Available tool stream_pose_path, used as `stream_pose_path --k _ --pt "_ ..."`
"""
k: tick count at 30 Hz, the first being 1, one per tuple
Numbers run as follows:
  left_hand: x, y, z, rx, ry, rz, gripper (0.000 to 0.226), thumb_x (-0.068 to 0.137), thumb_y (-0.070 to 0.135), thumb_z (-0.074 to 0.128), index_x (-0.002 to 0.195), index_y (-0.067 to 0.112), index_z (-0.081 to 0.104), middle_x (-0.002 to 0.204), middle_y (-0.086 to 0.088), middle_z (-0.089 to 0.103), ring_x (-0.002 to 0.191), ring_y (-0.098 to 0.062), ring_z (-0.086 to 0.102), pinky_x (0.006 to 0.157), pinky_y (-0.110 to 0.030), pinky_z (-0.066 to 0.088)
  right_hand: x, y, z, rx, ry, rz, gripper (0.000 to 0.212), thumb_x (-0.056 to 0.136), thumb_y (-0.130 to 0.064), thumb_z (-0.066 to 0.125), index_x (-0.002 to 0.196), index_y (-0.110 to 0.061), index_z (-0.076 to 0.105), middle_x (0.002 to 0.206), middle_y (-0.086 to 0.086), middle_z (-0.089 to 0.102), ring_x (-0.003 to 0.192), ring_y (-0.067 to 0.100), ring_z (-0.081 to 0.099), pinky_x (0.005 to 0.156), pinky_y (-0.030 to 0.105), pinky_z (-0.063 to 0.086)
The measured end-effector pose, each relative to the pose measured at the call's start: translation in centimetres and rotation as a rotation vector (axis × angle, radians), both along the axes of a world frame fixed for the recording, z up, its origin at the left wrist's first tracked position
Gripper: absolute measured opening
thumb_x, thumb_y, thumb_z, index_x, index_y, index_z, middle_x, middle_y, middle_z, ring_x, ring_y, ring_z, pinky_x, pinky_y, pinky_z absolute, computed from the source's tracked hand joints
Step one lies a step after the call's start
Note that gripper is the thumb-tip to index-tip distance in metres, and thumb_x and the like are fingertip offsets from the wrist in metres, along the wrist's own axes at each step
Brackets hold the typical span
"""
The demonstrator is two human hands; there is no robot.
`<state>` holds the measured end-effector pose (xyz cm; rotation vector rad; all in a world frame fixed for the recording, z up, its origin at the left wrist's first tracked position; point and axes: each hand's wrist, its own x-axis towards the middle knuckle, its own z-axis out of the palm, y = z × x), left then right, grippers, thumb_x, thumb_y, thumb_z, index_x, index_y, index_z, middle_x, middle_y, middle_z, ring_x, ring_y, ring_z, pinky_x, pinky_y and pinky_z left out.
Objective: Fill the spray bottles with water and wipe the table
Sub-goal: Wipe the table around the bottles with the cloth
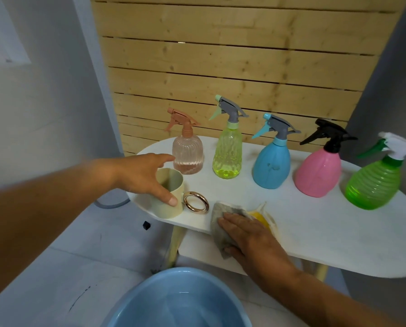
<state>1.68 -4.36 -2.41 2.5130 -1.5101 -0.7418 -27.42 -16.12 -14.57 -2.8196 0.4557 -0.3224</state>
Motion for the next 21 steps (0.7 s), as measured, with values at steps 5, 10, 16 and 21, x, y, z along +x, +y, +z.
stream_pose_path --k 5,10,16,21 --pt "-1.0 0.1 1.2 -0.249 -0.064 0.011 0.117 0.062 0.090 0.065 0.159 0.046 0.017 0.167 0.006 0.023 0.148 -0.018 0.030 0.116 -0.040 0.033 0.4 1.3 0.0 -0.091 -0.208 -0.083 0.048 0.066 -0.012 0.092 0.112 -0.014 0.077 0.115 0.005 0.074 0.101 0.030 0.072 0.093 0.045 0.055" --pt "-1.6 -0.2 0.5 -0.192 -0.081 -0.042 0.119 0.059 0.084 0.070 0.160 0.043 0.022 0.167 0.005 0.026 0.151 -0.020 0.026 0.120 -0.042 0.029 2.3 3.2 0.6 -0.107 -0.347 -0.156 0.030 0.070 -0.028 0.085 0.099 -0.027 0.076 0.098 -0.009 0.074 0.087 0.019 0.067 0.077 0.036 0.051" --pt "-1.5 -0.2 -0.9 -0.126 -0.105 -0.118 0.098 0.067 0.046 0.094 0.146 0.054 0.037 0.148 0.007 0.045 0.135 -0.019 0.043 0.110 -0.033 0.039 4.9 5.3 0.1 -0.061 -0.347 -0.158 0.019 0.084 -0.040 0.075 0.102 -0.033 0.073 0.104 -0.014 0.070 0.095 0.013 0.063 0.085 0.035 0.044" --pt "-1.5 -0.2 -1.1 -0.153 -0.130 -0.080 0.092 0.069 0.042 0.093 0.147 0.047 0.046 0.146 0.007 0.048 0.131 -0.020 0.046 0.109 -0.038 0.043 6.1 5.4 -0.2 -0.143 -0.218 -0.194 0.028 0.074 -0.038 0.085 0.099 -0.031 0.073 0.100 -0.011 0.069 0.090 0.016 0.064 0.081 0.034 0.048"
